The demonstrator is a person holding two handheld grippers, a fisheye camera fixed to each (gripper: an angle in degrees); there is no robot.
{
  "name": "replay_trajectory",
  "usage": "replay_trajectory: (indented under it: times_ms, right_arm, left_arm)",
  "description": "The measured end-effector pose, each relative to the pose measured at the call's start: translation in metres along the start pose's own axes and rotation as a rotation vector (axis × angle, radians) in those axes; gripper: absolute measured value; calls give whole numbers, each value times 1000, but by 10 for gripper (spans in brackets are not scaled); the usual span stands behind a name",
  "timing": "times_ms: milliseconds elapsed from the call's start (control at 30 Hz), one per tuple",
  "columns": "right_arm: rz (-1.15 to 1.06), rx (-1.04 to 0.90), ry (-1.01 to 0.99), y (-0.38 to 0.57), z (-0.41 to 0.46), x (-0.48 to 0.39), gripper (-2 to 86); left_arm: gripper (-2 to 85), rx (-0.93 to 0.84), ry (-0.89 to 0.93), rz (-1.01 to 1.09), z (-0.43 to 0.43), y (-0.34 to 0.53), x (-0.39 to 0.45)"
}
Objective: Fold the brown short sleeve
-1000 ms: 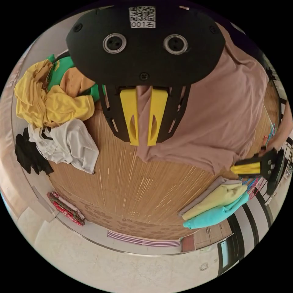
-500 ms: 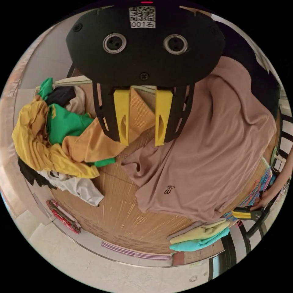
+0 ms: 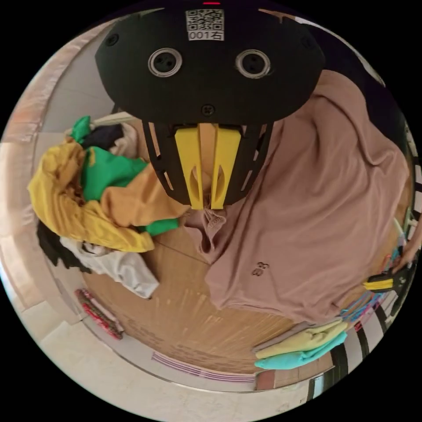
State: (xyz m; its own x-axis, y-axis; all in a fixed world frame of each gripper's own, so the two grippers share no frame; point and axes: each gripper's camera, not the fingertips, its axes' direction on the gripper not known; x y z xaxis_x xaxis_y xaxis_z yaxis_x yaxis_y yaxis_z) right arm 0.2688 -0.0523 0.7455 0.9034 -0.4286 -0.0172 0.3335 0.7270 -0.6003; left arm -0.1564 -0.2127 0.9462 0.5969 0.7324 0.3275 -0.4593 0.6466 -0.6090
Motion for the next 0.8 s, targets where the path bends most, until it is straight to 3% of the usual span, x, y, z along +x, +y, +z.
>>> replay_trajectory:
  times_ms: [67, 233, 333, 433, 567, 633, 800]
  right_arm:
    - [16, -1, 7, 14, -1, 10, 29]
    - [139, -22, -146, 44, 20, 30, 37]
    - [136, -24, -113, 56, 20, 33, 64]
    - [127, -6, -77, 81, 0, 40, 93]
    - [14, 34, -192, 132, -31, 38, 99]
    - [-123, 61, -446, 173, -45, 22, 102]
    - [-200, 49, -594, 236, -33, -14, 122]
  left_arm:
    - [-7, -6, 36, -50, -2, 24, -21]
    - [-1, -69, 380, -202, 13, 80, -64]
    - [4, -32, 367, -265, -1, 108, -75]
    - [8, -14, 241, -274, -31, 146, -77]
    - [26, 21, 244, -73, -72, 201, -41]
    - [48, 90, 322, 112, -99, 242, 3]
    - [84, 131, 511, 252, -123, 296, 61]
